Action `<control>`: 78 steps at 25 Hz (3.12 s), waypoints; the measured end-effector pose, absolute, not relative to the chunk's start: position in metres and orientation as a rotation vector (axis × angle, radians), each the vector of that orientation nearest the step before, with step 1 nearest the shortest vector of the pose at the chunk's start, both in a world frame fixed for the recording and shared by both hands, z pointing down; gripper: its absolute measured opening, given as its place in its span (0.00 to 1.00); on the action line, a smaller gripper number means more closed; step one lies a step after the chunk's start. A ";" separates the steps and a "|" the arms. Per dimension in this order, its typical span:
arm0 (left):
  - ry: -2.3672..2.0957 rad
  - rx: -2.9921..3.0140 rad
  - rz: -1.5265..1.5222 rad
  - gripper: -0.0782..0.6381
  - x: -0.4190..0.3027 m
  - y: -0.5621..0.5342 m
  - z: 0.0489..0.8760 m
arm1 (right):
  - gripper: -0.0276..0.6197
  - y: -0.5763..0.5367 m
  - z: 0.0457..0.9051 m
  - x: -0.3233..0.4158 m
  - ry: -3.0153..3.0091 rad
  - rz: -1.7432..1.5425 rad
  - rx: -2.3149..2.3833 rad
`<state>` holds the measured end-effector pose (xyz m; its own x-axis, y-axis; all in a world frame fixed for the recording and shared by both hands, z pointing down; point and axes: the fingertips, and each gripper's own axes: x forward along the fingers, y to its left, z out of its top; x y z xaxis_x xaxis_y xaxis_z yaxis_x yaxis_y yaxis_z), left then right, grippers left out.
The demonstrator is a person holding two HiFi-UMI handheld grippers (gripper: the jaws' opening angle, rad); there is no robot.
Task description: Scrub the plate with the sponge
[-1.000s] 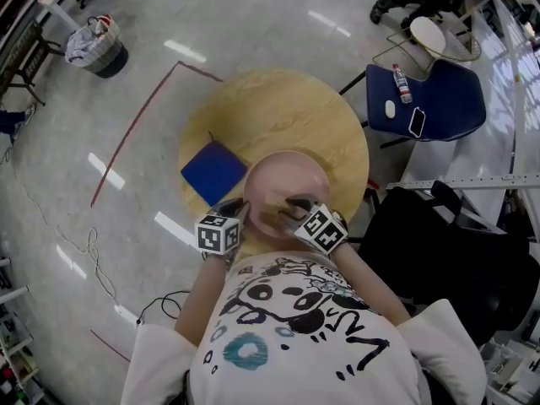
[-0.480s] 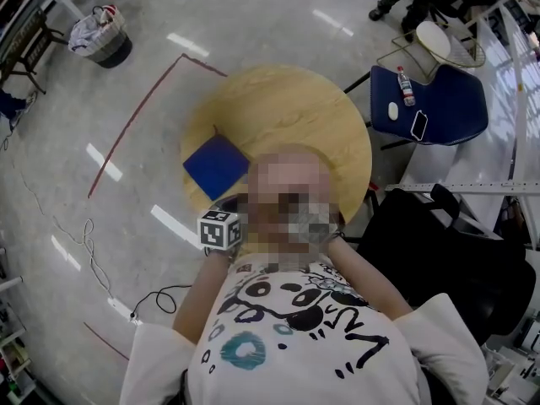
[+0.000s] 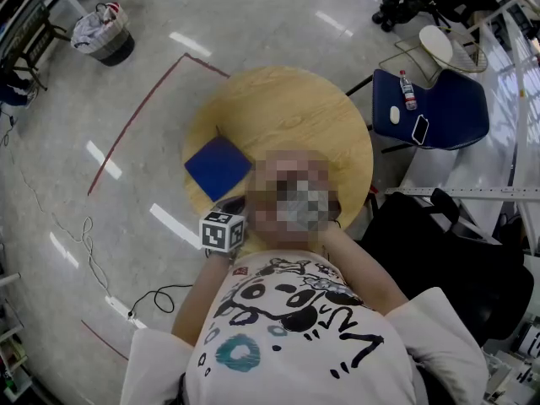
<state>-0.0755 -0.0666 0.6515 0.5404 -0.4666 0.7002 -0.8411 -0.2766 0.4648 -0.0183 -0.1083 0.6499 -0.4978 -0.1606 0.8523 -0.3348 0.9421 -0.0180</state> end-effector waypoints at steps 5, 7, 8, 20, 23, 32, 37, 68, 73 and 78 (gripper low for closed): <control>-1.071 1.915 0.546 0.19 -0.076 -0.066 0.651 | 0.13 -0.128 0.650 -0.012 -2.091 0.213 0.391; -1.074 1.913 0.541 0.19 -0.076 -0.067 0.650 | 0.13 -0.137 0.649 -0.006 -2.083 0.218 0.425; -1.075 1.912 0.538 0.19 -0.077 -0.067 0.650 | 0.13 -0.142 0.649 -0.002 -2.079 0.225 0.447; -1.115 1.868 0.486 0.19 -0.079 -0.067 0.650 | 0.13 -0.170 0.648 0.047 -2.012 0.312 0.644; -1.124 1.851 0.463 0.18 -0.080 -0.067 0.650 | 0.13 -0.172 0.648 0.059 -1.994 0.320 0.665; -1.167 1.811 0.408 0.17 -0.081 -0.067 0.650 | 0.13 -0.160 0.644 0.086 -1.961 0.320 0.704; -1.190 1.796 0.397 0.17 -0.081 -0.069 0.652 | 0.13 -0.146 0.645 0.099 -1.946 0.329 0.707; -1.211 1.766 0.354 0.15 -0.077 -0.073 0.651 | 0.13 -0.035 0.647 0.103 -1.961 0.541 0.597; -1.203 1.764 0.347 0.15 -0.077 -0.073 0.652 | 0.13 -0.025 0.646 0.090 -1.981 0.547 0.563; -1.192 1.767 0.338 0.15 -0.075 -0.073 0.651 | 0.13 -0.017 0.647 0.074 -2.005 0.549 0.524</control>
